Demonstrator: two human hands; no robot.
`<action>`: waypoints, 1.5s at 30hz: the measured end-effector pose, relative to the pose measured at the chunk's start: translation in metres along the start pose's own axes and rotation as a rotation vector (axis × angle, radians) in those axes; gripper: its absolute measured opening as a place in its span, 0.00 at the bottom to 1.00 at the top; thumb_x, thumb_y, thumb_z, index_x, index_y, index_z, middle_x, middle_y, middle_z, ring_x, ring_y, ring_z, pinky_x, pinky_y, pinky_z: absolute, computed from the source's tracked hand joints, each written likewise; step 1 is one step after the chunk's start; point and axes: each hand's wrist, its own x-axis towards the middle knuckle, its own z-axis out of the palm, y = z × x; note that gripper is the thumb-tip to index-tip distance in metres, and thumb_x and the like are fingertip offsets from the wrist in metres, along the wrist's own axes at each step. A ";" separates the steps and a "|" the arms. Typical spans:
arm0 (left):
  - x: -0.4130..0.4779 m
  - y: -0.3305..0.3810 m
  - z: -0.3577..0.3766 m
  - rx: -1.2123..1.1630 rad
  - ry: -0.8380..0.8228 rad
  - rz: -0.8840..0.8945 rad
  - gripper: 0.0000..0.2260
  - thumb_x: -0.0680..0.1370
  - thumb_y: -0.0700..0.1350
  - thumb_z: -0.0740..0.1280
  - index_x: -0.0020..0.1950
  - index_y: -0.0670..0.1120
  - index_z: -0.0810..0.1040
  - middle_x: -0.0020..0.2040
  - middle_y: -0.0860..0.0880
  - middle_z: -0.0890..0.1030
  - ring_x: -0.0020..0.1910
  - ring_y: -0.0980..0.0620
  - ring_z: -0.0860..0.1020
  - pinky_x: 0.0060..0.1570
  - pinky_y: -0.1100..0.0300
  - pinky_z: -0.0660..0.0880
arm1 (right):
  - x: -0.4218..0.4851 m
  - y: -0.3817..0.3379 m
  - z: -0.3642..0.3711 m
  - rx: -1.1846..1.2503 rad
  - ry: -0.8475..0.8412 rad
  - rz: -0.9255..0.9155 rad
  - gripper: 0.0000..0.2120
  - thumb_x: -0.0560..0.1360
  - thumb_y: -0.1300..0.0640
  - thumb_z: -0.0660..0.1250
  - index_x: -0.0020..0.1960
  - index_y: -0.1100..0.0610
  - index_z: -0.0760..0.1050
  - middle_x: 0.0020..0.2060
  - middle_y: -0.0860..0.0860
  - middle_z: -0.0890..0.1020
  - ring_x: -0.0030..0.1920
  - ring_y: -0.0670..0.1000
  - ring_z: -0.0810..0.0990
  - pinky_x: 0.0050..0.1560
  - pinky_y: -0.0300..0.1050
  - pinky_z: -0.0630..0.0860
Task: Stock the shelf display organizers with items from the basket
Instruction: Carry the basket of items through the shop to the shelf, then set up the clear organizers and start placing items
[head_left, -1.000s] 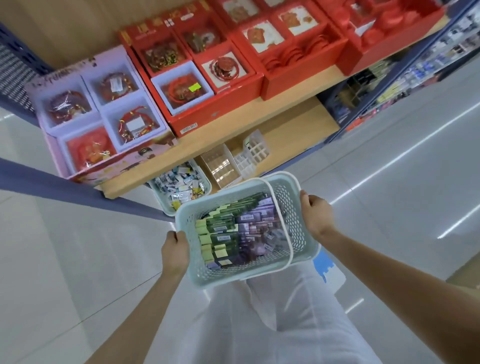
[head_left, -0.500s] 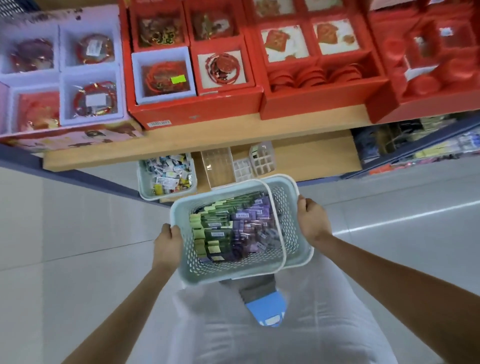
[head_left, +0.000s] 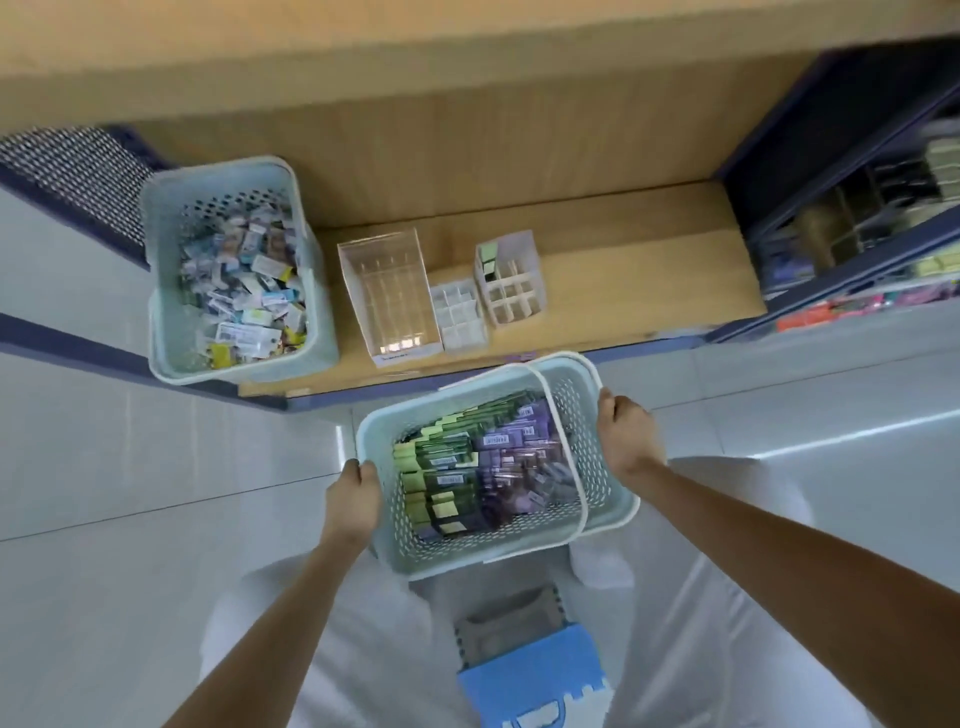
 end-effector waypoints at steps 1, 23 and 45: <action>0.014 -0.011 0.012 0.016 -0.003 -0.011 0.16 0.82 0.43 0.50 0.55 0.33 0.71 0.51 0.33 0.75 0.47 0.40 0.71 0.45 0.54 0.64 | 0.010 0.009 0.017 -0.011 0.003 0.013 0.23 0.83 0.51 0.47 0.44 0.64 0.73 0.45 0.65 0.78 0.40 0.60 0.74 0.40 0.46 0.65; 0.131 -0.107 0.147 0.157 0.088 -0.114 0.20 0.84 0.47 0.49 0.60 0.31 0.70 0.58 0.32 0.75 0.57 0.36 0.73 0.50 0.52 0.67 | 0.116 0.115 0.173 -0.092 -0.123 -0.053 0.20 0.83 0.60 0.45 0.60 0.69 0.71 0.58 0.68 0.76 0.59 0.64 0.75 0.55 0.49 0.69; 0.137 -0.093 0.182 0.404 -0.182 0.547 0.19 0.80 0.41 0.60 0.72 0.44 0.64 0.69 0.44 0.69 0.63 0.46 0.72 0.64 0.55 0.67 | 0.103 0.073 0.244 -0.299 -0.382 -0.650 0.28 0.76 0.71 0.57 0.74 0.59 0.58 0.70 0.56 0.65 0.68 0.55 0.68 0.65 0.42 0.65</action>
